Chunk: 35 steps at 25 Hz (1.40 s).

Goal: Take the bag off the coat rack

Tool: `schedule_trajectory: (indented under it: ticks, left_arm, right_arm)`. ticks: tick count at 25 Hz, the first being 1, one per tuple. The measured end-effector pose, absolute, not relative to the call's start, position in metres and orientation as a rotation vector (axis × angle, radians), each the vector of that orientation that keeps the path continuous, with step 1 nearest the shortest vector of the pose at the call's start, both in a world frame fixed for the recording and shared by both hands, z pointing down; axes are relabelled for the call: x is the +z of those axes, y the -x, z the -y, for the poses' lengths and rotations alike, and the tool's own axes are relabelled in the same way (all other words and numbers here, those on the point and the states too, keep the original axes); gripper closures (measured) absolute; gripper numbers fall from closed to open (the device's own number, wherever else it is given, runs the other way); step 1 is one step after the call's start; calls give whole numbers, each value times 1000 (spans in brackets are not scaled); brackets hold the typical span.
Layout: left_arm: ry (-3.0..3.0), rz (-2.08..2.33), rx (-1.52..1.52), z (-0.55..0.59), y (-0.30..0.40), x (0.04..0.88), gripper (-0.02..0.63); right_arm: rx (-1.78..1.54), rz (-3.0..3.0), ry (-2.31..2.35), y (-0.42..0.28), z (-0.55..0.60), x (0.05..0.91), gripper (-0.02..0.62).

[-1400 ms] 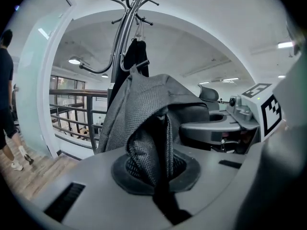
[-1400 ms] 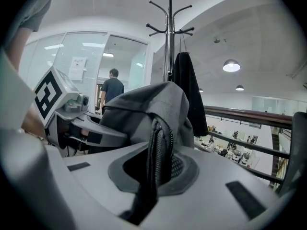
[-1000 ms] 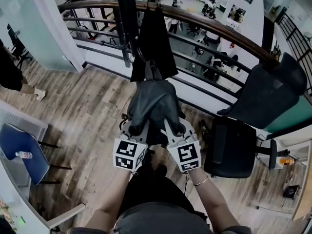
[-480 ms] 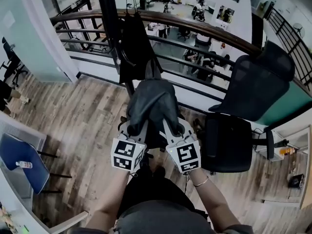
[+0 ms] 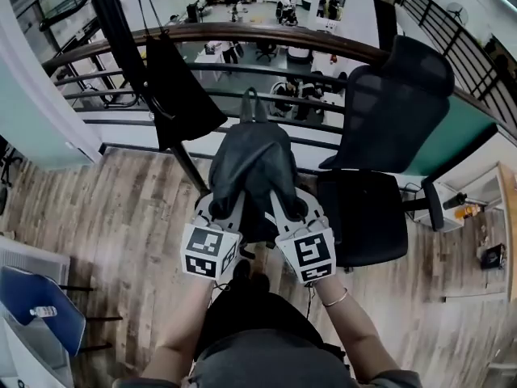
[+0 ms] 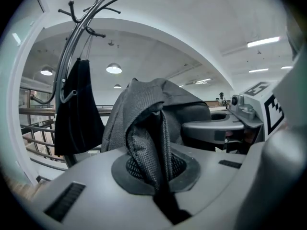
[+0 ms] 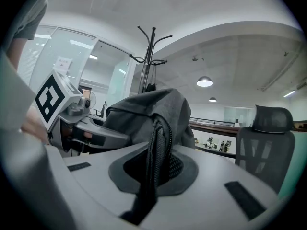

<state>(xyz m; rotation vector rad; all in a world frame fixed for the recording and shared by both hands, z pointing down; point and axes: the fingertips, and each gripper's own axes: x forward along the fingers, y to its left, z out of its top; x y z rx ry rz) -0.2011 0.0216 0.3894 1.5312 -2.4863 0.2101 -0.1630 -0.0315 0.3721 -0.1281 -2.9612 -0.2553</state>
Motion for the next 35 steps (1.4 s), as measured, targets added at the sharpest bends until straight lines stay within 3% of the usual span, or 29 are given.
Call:
schedule_trajectory:
  ticks: [35]
  left_arm:
    - [-2653, 1644, 228, 262, 95, 305, 575]
  right_arm:
    - [-311, 2738, -1174, 25, 261, 290, 580]
